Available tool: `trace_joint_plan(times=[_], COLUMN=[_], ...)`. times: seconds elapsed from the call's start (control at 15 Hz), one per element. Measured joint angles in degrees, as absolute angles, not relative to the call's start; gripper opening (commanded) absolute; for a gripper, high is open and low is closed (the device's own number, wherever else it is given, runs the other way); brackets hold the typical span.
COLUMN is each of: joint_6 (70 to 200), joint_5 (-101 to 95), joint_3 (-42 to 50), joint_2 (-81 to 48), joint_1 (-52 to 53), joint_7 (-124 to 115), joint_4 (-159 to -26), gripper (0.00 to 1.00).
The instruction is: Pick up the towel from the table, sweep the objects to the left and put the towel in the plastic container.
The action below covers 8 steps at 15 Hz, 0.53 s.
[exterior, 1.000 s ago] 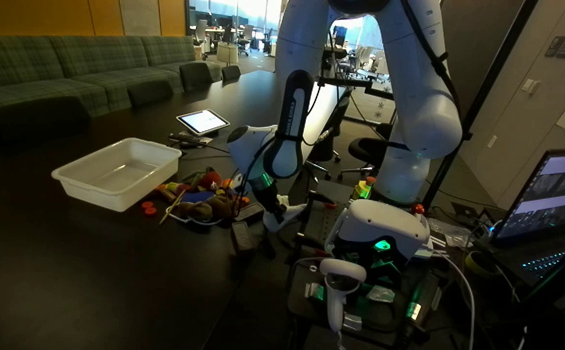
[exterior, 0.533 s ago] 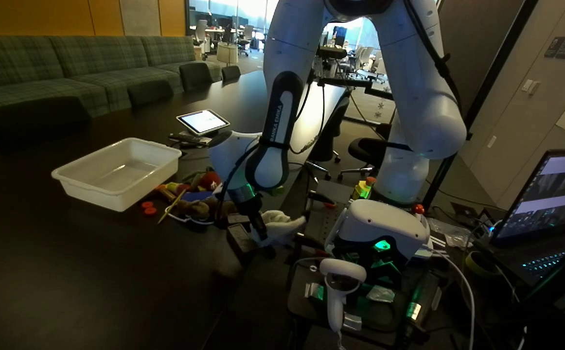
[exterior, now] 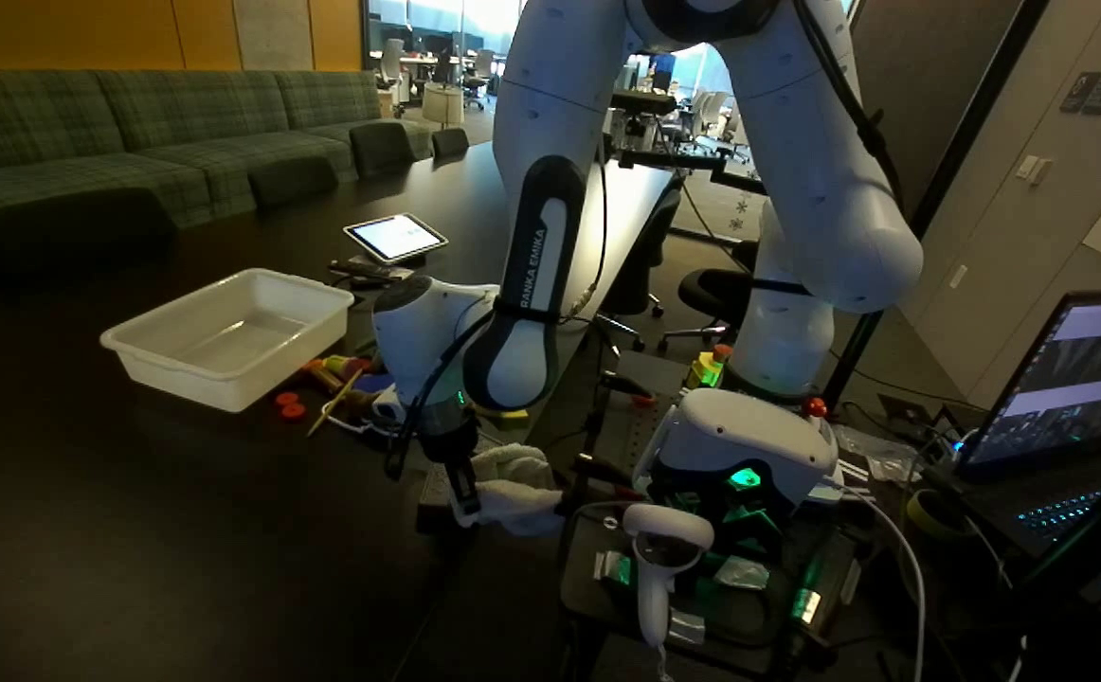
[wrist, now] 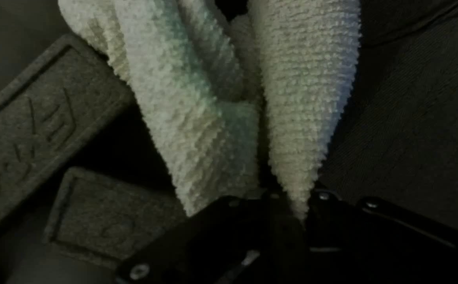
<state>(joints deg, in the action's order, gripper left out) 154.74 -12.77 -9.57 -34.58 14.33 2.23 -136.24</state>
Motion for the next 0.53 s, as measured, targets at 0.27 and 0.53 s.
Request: trace_joint_plan(times=[0.27,0.53], joint_6=[157.96,159.99], joint_5=[-12.56,-12.51], joint_3=[-9.92,-11.05], joint_2=[-34.63,-33.47], joint_1=[18.63,20.63], joint_7=[-1.96,-3.09], joint_4=[-135.08,-134.89], gripper=[0.07,0.07])
